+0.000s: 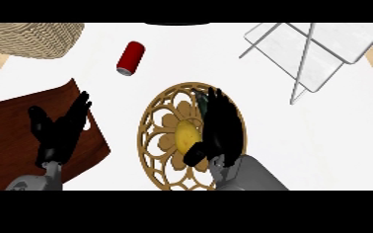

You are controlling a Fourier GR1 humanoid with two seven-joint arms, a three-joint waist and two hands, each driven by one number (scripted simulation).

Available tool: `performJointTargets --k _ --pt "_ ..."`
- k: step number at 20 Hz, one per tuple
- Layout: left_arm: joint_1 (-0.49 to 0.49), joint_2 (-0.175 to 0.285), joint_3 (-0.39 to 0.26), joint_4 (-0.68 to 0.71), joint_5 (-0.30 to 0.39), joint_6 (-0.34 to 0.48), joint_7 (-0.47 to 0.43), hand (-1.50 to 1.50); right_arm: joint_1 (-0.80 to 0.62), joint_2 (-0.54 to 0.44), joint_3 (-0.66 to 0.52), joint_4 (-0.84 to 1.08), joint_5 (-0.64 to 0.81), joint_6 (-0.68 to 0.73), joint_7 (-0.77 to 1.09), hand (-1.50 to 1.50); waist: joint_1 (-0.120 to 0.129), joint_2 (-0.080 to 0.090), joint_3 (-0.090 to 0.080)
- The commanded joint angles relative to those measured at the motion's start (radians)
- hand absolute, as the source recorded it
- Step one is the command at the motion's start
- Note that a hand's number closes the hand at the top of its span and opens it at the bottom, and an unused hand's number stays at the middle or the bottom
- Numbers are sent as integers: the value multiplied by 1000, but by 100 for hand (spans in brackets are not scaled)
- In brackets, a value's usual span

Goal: Pick the lemon from the placemat and place it in the tiered shelf

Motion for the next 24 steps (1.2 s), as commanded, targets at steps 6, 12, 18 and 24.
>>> performJointTargets --k 6,12,18,24 --pt "35 -12 -1 54 5 -36 26 0 -36 17 -6 85 19 -96 155 -150 3 9 -11" --pt "-23 -58 -22 77 -36 3 35 0 -40 18 61 196 7 -239 94 -150 8 13 -11" --pt "-38 -41 -15 4 -31 25 131 0 -78 17 91 245 -138 6 -34 150 14 12 -10" --pt "-1 -23 30 37 -7 -42 86 0 -138 17 171 226 -196 -181 13 150 20 12 -11"
